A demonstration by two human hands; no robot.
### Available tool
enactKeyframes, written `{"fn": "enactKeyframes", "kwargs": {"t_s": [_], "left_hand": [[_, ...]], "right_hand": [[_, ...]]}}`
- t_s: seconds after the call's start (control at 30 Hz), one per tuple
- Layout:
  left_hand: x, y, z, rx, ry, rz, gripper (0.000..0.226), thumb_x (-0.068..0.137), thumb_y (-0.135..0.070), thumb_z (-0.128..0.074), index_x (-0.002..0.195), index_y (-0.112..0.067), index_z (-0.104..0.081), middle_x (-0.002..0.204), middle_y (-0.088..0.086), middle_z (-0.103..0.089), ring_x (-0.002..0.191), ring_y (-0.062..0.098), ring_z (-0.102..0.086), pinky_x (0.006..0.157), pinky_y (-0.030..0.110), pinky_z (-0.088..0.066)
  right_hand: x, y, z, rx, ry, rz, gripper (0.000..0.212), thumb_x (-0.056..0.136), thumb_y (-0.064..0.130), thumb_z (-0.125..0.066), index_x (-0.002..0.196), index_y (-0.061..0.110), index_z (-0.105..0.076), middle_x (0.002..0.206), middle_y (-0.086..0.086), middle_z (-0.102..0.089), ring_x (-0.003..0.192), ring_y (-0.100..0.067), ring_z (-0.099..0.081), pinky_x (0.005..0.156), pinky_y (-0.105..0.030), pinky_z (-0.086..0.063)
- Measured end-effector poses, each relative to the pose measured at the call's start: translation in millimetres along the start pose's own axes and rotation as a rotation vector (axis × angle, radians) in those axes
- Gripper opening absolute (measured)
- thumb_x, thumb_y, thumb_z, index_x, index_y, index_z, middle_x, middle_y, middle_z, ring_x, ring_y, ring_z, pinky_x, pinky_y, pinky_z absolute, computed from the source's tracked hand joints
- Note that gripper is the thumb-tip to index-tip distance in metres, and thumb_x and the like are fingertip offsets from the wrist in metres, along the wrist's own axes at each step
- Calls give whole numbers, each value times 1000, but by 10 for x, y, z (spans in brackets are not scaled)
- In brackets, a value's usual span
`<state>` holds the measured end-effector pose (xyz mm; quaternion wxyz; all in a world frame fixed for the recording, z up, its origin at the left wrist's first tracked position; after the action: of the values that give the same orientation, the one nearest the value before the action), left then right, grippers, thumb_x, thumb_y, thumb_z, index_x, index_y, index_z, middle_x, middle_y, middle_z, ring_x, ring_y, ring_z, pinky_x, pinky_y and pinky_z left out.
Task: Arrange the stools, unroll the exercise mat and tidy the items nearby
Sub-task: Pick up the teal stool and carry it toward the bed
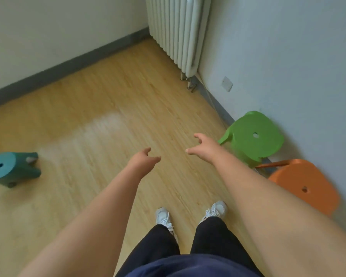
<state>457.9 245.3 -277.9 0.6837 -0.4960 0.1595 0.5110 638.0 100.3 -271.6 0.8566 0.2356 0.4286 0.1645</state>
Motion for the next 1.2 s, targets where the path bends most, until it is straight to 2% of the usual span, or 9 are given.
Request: {"fn": "enactKeyframes", "kwargs": {"t_s": [0.1,0.17,0.27,0.4,0.57,0.7,0.97,1.1,1.2], "left_hand": [[-33,355,561,-58,-81,42,68,89,-37,-62,148,-20,-33,148,10,-42,126,28,-49,103,36,-40],[-92,655,955,-121,-135,83,68,90,-36,-61,149,-19,-33,149,11,-41,128,29,-48,103,36,-38],[-120,960,1295,-186,-173,127,67,90,-37,-60,149,-19,-32,148,10,-41,130,29,-47,104,38,-37],[-87,1303,1747,-264,-248,201,66,91,-38,-59,148,-19,-33,138,9,-53,124,27,-51,97,34,-40],[9,1647,2351,-393,-366,305,65,92,-38,-58,148,-19,-33,142,8,-48,125,26,-50,97,36,-40],[82,1886,2740,-504,-440,391,64,91,-38,-58,148,-22,-33,148,7,-42,131,28,-45,104,42,-38],[131,2469,3409,-654,-571,476,63,90,-39,-58,147,-24,-34,149,6,-41,132,27,-44,106,41,-37],[126,2923,3796,-681,-605,511,64,89,-40,-58,146,-24,-35,148,5,-42,131,26,-45,107,39,-38],[164,3317,4141,-681,-614,533,64,89,-41,-57,147,-23,-35,149,4,-42,133,26,-44,107,40,-38]], "right_hand": [[-11,611,-345,-38,52,86,81,77,35,-76,147,28,-35,149,-6,-41,132,-26,-44,104,-37,-38],[-23,1077,-673,-85,110,142,82,76,35,-76,147,29,-35,146,-5,-44,128,-25,-47,101,-37,-40],[27,1599,-1011,-151,184,203,84,76,33,-77,147,29,-34,147,-5,-42,130,-24,-46,103,-38,-40],[199,2215,-1434,-237,275,265,85,76,30,-78,148,27,-34,149,-5,-41,132,-23,-45,105,-36,-38],[438,3033,-1999,-337,420,357,85,77,29,-77,149,28,-32,150,-4,-40,130,-22,-46,98,-32,-38],[651,3721,-2405,-417,491,414,81,78,29,-77,148,29,-35,148,-2,-42,131,-21,-46,100,-33,-39],[648,4561,-3542,-661,620,533,81,77,32,-77,147,31,-36,149,-1,-41,132,-23,-45,100,-34,-40],[541,4938,-4248,-748,680,597,82,76,32,-77,147,31,-36,146,-2,-45,123,-20,-53,83,-27,-42],[498,5282,-4760,-788,691,623,83,76,29,-78,147,32,-34,148,-2,-42,126,-22,-50,83,-27,-42]]}}
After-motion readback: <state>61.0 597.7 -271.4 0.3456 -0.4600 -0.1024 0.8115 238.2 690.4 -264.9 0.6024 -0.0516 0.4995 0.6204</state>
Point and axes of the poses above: each hand's wrist, its own x-axis towards the middle knuckle, its own z-axis out of the back of the hand, y = z × x, the point moved 10 cm from there along x, towards the middle knuckle
